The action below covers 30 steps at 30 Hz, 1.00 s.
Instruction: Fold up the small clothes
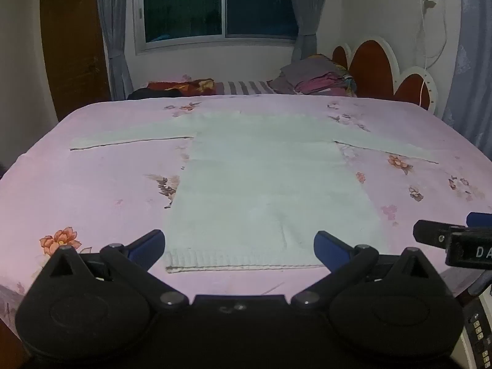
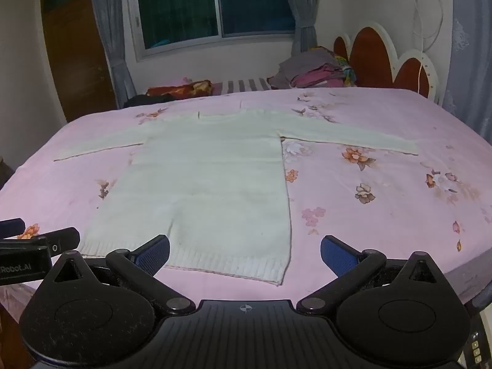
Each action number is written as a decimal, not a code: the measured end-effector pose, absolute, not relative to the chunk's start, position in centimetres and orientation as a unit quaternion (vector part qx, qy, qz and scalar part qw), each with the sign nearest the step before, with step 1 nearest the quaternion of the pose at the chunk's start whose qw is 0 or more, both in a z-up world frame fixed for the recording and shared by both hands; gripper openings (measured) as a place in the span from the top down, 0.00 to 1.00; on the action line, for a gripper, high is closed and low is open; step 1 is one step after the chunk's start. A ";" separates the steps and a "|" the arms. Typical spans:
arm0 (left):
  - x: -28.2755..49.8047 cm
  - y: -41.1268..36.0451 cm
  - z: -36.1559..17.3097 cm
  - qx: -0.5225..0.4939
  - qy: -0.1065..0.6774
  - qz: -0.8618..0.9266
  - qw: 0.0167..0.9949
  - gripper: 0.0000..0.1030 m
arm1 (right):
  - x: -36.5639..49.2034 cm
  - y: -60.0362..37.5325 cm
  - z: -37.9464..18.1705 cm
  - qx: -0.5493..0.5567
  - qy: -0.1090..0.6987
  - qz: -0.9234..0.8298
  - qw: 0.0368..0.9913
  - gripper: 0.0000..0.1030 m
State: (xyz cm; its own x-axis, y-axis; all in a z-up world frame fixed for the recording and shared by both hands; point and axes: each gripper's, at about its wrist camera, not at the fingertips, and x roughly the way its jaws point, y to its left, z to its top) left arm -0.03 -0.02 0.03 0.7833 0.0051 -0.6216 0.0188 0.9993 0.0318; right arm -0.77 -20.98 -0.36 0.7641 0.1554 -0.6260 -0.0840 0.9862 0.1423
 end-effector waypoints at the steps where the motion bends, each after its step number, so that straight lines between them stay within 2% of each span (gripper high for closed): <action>1: -0.1 0.0 0.1 0.019 0.328 -0.003 0.945 0.00 | -0.7 -21.0 -0.4 0.052 0.336 0.064 0.938 0.00; 30: -0.6 0.5 0.2 0.013 0.327 0.002 0.945 0.00 | -0.5 -20.3 -0.3 0.044 0.334 0.062 0.939 0.00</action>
State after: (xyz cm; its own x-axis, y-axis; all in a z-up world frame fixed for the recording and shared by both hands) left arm -0.57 0.50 0.20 0.7856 0.0122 -0.6186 0.0054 0.9996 0.0266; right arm -0.51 -20.32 -0.29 0.7688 0.1460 -0.6226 -0.0871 0.9884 0.1242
